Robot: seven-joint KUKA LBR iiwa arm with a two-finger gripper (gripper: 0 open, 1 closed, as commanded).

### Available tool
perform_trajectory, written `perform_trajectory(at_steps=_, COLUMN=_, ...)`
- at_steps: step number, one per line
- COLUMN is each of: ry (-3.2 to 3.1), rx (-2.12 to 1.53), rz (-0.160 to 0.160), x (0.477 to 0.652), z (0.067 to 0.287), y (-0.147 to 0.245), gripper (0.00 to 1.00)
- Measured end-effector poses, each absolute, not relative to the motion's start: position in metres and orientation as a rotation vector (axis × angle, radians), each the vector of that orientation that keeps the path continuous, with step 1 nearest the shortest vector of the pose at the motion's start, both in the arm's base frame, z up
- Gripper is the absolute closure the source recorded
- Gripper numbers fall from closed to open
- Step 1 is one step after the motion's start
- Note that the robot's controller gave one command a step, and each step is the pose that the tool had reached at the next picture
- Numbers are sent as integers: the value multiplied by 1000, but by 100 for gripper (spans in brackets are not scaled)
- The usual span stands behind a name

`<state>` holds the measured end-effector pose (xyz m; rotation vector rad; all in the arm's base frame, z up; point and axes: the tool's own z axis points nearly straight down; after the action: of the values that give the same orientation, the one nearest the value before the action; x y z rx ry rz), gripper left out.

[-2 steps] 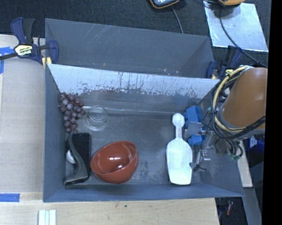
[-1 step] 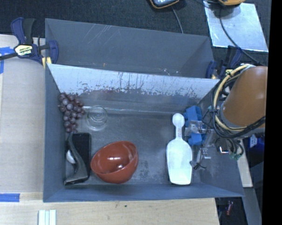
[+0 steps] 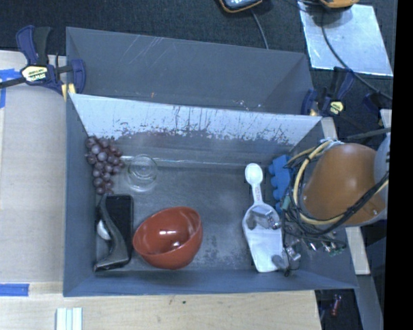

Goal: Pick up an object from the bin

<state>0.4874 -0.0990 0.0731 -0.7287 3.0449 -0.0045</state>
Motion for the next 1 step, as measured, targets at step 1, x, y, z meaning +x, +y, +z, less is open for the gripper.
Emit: perform_trajectory(at_steps=1, ry=2974, rx=-996, rz=-3, x=490, z=129, y=-83, gripper=0)
